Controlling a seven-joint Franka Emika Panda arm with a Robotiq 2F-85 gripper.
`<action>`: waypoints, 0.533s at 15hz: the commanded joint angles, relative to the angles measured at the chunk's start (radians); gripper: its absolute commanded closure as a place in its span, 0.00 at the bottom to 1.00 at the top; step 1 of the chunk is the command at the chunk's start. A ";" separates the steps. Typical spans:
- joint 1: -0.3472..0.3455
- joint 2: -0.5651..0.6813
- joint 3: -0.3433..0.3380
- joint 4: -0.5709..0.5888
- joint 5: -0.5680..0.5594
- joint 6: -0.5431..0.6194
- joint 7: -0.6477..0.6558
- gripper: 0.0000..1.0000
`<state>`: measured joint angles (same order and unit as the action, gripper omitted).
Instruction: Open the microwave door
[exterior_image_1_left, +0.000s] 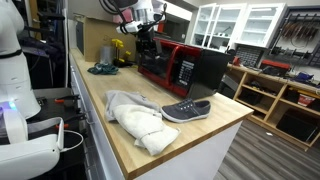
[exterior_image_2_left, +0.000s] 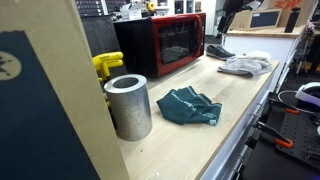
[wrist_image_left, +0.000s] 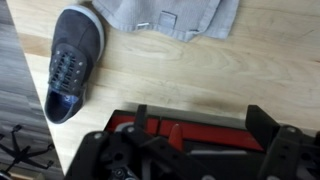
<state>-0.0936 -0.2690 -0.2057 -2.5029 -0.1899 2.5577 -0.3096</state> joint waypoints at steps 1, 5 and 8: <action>-0.029 0.089 0.003 0.083 -0.033 0.067 -0.027 0.00; -0.027 0.165 0.008 0.150 -0.019 0.129 -0.031 0.00; -0.029 0.222 0.008 0.194 0.000 0.168 -0.039 0.00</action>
<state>-0.1143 -0.1134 -0.2036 -2.3686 -0.2116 2.6877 -0.3115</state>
